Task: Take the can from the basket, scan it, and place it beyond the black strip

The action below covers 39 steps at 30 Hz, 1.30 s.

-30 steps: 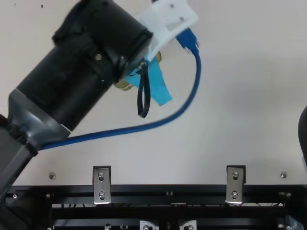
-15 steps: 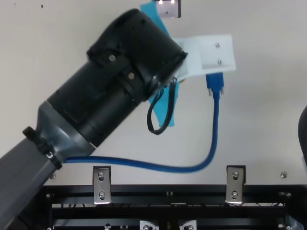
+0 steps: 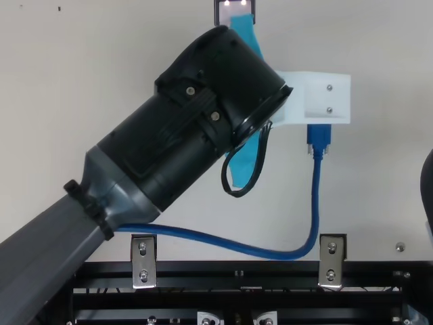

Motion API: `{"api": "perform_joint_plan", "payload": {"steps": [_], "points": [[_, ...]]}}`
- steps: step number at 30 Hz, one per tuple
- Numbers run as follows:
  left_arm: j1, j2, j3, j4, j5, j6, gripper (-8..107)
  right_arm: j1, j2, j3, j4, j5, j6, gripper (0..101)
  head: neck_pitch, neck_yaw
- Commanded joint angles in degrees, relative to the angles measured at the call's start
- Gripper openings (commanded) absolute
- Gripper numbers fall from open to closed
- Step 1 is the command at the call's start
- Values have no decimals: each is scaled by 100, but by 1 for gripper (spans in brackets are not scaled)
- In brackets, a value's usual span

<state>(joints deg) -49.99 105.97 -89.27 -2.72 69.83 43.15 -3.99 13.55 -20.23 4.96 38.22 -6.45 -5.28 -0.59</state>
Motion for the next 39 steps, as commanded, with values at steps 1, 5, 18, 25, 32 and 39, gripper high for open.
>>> {"api": "perform_joint_plan", "payload": {"steps": [1, 5, 18, 25, 32, 39], "points": [[11, 44, -20, 2, -2, -26, 10, 0, 0, 0, 0, 0, 0, 101, -87, -8], [66, 105, 172, 7, -253, -94, 10, 0, 0, 0, 0, 0, 0, 101, -87, -8], [159, 169, 691, 83, -947, -542, 90, 0, 0, 0, 0, 0, 0, 101, -87, -8], [404, -224, 601, -483, -906, -899, 90, 0, 0, 0, 0, 0, 0, 101, -87, -8], [975, -888, 541, -1481, -844, -1504, 90, 0, 0, 0, 7, 0, 0, 101, -87, -8], [1487, -1577, 1063, -876, -1534, -2690, 90, 0, 0, 0, 7, 0, 0, 101, -87, -8]]}}
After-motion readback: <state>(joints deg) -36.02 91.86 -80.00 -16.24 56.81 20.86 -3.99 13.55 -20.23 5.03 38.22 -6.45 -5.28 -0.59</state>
